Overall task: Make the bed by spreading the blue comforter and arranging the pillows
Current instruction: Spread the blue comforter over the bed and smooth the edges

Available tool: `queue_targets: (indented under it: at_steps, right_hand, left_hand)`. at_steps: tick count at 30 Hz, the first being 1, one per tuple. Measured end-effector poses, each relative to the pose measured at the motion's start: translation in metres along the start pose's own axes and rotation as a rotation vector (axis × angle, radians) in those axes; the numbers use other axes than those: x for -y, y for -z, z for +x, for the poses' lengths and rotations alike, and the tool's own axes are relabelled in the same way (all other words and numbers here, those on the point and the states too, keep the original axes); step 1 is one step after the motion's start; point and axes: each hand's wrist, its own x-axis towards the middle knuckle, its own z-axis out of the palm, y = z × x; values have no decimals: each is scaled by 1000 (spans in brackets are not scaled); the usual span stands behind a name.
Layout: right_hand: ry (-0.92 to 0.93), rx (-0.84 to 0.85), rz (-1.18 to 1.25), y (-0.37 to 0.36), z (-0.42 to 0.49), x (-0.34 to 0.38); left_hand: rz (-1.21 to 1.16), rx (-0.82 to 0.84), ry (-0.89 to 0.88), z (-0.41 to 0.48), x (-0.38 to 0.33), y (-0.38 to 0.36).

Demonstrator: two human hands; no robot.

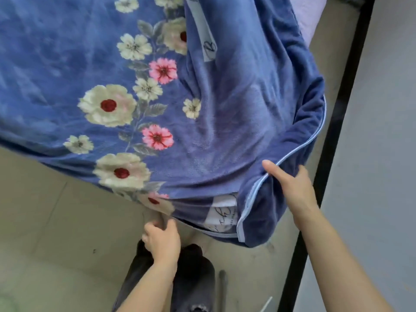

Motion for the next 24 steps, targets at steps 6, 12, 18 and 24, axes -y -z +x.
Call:
queue_targets:
  at_steps: [6, 12, 18, 24]
  right_hand:
    - [-155, -82, -160, -25, 14, -43]
    - [-241, -124, 110, 52, 9, -89]
    - [-410, -118, 128, 149, 3, -114]
    - [-408, -130, -172, 146, 9, -152]
  left_hand:
    - [-388, 537, 488, -5, 6, -39]
    - [-479, 629, 486, -11, 12, -66]
    - [-559, 633, 448, -38, 29, -79]
    - [-342, 526, 505, -53, 99, -62]
